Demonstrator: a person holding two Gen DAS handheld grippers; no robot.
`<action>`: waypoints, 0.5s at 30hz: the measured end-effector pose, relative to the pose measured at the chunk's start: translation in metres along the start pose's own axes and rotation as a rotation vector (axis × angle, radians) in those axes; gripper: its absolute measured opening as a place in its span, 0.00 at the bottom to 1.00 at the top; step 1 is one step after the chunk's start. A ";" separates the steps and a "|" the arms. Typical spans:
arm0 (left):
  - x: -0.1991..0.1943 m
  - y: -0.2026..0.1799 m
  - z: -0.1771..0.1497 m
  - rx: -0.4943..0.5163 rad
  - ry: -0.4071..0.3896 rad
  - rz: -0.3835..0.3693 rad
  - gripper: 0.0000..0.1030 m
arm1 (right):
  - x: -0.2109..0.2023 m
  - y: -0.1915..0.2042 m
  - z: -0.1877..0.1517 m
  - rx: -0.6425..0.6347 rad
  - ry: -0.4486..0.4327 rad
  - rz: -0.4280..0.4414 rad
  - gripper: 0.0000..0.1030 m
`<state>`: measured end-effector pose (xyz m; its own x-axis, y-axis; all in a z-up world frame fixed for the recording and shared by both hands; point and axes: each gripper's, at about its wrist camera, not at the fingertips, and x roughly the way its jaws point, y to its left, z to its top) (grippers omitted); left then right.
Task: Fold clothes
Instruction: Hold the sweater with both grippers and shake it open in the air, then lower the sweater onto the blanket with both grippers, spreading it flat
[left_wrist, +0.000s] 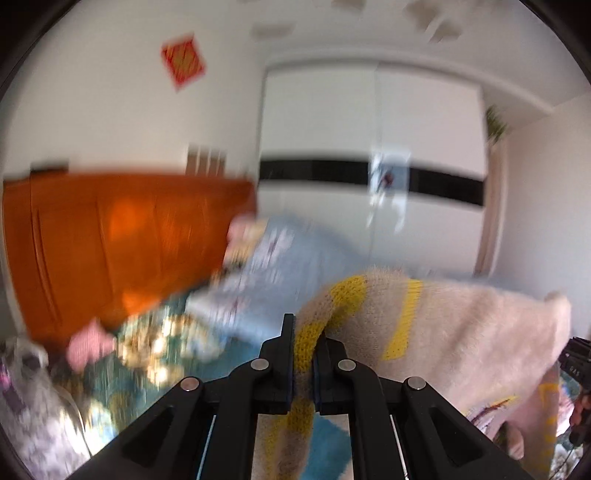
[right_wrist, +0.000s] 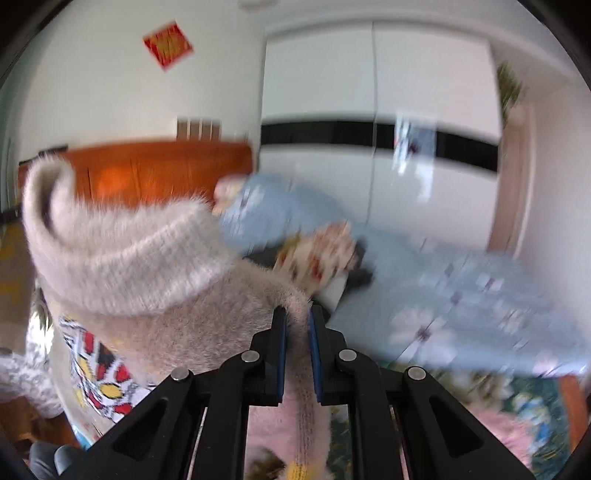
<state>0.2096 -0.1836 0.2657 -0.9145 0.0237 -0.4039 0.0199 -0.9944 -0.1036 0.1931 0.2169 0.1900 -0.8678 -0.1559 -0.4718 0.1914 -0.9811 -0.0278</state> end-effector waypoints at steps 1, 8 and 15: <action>0.025 0.010 -0.014 -0.031 0.067 0.008 0.07 | 0.023 0.000 -0.006 0.012 0.048 0.010 0.11; 0.155 0.042 -0.113 -0.128 0.385 0.076 0.07 | 0.153 -0.011 -0.047 0.096 0.288 0.035 0.07; 0.220 0.036 -0.151 -0.164 0.485 0.099 0.07 | 0.213 -0.020 -0.062 0.169 0.382 0.057 0.07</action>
<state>0.0699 -0.1991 0.0362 -0.6136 0.0142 -0.7895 0.1949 -0.9662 -0.1689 0.0333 0.2109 0.0355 -0.6198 -0.1883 -0.7619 0.1288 -0.9820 0.1379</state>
